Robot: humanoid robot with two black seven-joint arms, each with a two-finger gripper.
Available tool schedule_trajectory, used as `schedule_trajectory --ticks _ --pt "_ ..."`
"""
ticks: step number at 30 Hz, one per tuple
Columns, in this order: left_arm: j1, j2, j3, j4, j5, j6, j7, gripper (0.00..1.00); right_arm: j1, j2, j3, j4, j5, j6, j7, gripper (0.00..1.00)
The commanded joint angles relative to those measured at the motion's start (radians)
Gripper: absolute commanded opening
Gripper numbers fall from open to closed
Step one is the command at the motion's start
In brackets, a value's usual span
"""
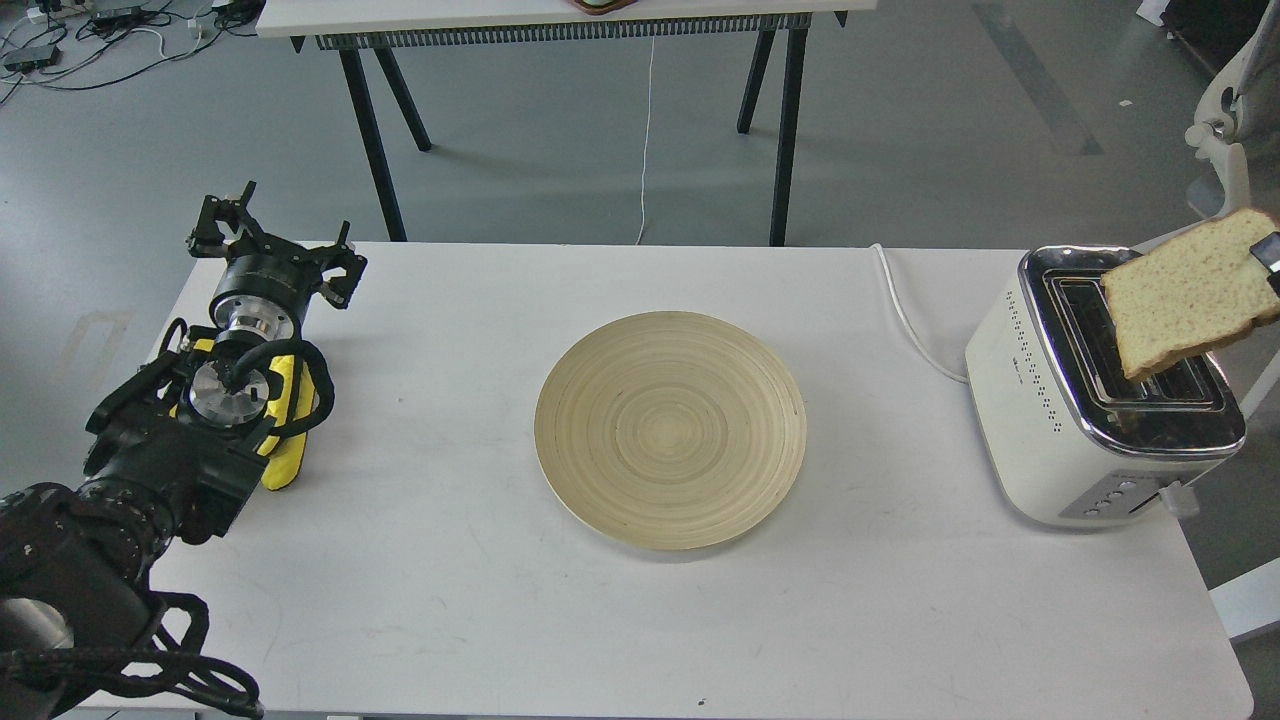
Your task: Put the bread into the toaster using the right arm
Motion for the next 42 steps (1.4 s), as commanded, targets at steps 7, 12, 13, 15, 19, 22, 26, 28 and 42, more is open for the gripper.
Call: schedule_trajectory --ticks 7,12,13,15,19,22,26,28,42 --pt "0.000 0.000 0.000 0.000 0.000 0.000 0.000 1.00 0.005 0.047 -0.038 -0.025 -0.006 0.000 0.000 0.02" --pt "0.000 0.000 0.000 0.000 0.001 0.000 0.000 1.00 0.003 0.062 -0.040 -0.028 -0.015 0.000 0.000 0.22" --pt "0.000 0.000 -0.001 0.000 0.000 0.000 -0.001 1.00 0.003 0.063 -0.038 -0.030 -0.029 0.000 0.000 0.28" --pt "0.000 0.000 -0.001 0.000 0.000 0.000 0.000 1.00 0.005 0.074 -0.038 -0.030 -0.040 0.000 0.000 0.39" --pt "0.000 0.000 -0.001 0.000 0.000 0.000 -0.001 1.00 0.008 0.105 -0.028 -0.028 -0.040 0.000 0.000 0.91" --pt "0.000 0.000 -0.001 0.000 0.000 0.000 -0.001 1.00 0.015 0.123 -0.025 -0.027 -0.040 0.000 0.000 0.96" --pt "0.000 0.000 -0.001 0.000 0.000 0.000 0.000 1.00 0.047 0.122 -0.023 -0.019 -0.034 0.000 0.000 0.97" --pt "0.000 0.000 -0.001 0.000 0.000 0.000 0.000 1.00 0.078 0.123 -0.020 -0.011 -0.029 0.000 0.000 0.98" --pt "0.000 0.000 -0.001 0.000 0.000 0.000 0.000 1.00 0.133 0.552 0.202 0.029 0.306 0.000 0.000 0.98"
